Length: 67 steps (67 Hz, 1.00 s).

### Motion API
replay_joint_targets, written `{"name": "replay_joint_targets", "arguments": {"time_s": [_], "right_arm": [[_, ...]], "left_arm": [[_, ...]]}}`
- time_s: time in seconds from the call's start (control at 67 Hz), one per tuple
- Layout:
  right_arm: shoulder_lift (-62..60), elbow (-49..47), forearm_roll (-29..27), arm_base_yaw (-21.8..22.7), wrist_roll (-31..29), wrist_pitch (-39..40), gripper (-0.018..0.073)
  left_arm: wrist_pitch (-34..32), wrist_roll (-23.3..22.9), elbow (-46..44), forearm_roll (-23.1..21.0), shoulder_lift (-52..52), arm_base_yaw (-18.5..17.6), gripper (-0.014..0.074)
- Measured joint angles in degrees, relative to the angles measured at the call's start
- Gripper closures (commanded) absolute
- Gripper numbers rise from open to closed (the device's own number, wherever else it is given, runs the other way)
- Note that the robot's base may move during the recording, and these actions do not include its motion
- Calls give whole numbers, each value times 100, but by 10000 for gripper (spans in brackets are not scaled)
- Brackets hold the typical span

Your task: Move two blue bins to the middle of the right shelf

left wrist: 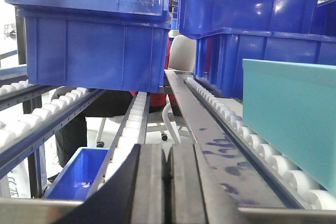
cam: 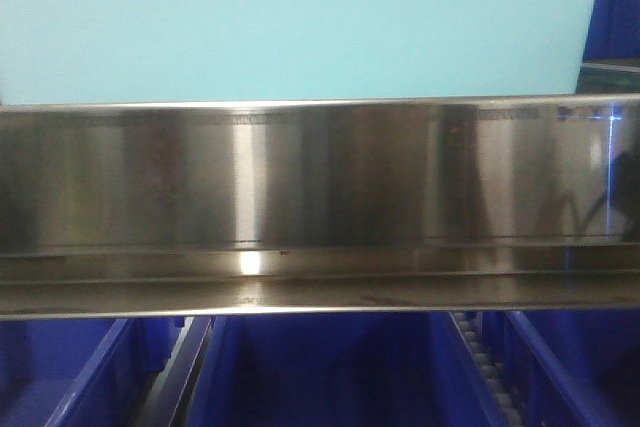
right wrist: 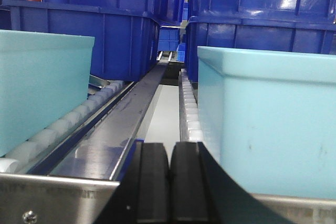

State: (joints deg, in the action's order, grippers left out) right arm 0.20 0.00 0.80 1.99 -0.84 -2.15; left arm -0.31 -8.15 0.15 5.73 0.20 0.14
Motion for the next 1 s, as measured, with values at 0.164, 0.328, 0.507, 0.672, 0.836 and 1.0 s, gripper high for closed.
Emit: {"name": "replay_joint_targets", "arguments": {"time_s": [0.164,0.328,0.507,0.672,0.836,1.0], "right_arm": [[0,0,0,0,0,0,724],[0,0,0,0,0,0,724],[0,0,0,0,0,0,724],[0,0,0,0,0,0,724],[0,0,0,0,0,0,724],[0,0,0,0,0,0,724]], "left_arm": [[0,0,0,0,0,0,707],[0,0,0,0,0,0,707],[0,0,0,0,0,0,707],[0,0,0,0,0,0,707],[0,0,0,0,0,0,707],[0,0,0,0,0,0,707]]}}
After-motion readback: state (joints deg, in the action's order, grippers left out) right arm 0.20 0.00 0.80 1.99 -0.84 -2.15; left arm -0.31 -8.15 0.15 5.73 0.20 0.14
